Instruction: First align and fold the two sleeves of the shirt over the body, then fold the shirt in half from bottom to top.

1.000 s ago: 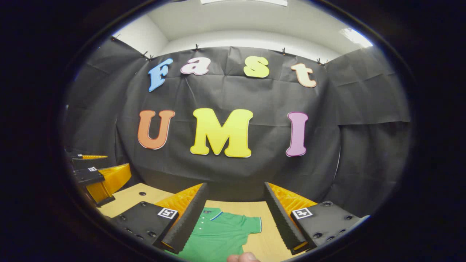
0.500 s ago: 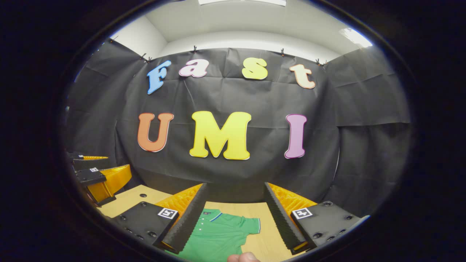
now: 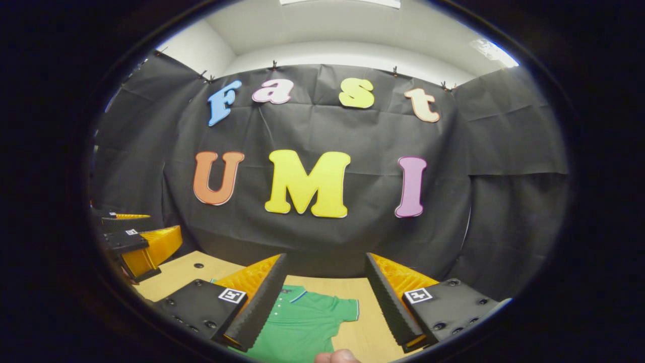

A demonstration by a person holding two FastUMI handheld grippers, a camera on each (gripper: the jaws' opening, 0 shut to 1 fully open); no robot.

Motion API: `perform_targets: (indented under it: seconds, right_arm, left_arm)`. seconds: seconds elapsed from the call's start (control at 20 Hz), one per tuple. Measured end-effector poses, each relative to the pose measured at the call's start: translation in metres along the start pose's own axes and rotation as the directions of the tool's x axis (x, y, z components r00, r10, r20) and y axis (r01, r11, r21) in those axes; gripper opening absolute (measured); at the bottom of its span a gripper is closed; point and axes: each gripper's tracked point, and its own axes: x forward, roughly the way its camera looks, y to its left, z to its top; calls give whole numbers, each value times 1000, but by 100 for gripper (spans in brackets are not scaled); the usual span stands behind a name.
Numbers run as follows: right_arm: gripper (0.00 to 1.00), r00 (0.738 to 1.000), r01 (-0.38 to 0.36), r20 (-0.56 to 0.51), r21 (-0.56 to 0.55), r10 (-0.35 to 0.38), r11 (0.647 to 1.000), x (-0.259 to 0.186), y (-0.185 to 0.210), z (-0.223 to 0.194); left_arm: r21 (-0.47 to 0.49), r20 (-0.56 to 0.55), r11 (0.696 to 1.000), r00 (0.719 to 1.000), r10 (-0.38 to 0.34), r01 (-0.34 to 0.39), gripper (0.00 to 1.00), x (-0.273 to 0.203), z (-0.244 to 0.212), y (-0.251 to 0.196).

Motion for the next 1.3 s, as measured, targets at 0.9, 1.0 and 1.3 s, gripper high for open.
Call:
perform_targets:
  seconds: [0.9, 1.0, 1.3]
  right_arm:
    - [98, 964, -167, -189, 107, 185, 980, 54, -27, -39]
    - [95, 918, -176, -327, 169, 224, 970, 62, -33, -63]
    - [94, 764, -57, -626, 181, 160, 982, 96, -75, -141]
  left_arm:
    - [2, -37, 998, 997, 70, -70, 97, 25, 3, -6]
    - [2, -43, 999, 998, 46, -46, 97, 25, 2, -5]
    - [-20, -106, 999, 993, -43, 41, 97, 32, -29, -7]
